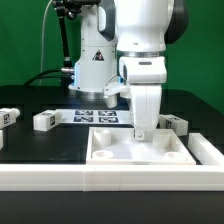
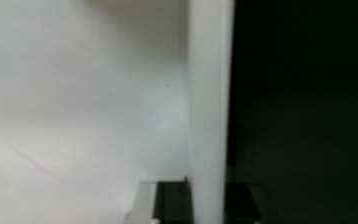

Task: Assemble one leg

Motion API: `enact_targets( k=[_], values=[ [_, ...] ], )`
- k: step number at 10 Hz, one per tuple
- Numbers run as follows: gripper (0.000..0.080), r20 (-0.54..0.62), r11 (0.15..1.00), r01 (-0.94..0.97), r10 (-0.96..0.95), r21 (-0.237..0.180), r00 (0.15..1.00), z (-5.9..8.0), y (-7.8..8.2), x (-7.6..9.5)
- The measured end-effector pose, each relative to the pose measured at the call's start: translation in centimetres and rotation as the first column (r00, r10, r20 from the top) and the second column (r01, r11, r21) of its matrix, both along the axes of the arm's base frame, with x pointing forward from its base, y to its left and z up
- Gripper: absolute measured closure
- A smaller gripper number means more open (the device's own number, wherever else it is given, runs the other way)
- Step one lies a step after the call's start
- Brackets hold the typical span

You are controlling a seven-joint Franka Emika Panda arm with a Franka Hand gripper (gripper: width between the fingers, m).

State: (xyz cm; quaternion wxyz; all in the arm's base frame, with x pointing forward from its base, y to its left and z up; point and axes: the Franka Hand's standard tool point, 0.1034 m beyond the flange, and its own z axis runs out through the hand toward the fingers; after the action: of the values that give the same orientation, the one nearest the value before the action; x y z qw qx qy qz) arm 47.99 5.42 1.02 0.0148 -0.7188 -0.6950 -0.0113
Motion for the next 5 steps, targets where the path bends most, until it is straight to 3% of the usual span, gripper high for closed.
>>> enact_targets(
  k=[5],
  values=[
    [0.0739, 0.014, 0.998, -0.061, 0.062, -0.004, 0.998, 0.0, 2.4, 0.6]
  ],
)
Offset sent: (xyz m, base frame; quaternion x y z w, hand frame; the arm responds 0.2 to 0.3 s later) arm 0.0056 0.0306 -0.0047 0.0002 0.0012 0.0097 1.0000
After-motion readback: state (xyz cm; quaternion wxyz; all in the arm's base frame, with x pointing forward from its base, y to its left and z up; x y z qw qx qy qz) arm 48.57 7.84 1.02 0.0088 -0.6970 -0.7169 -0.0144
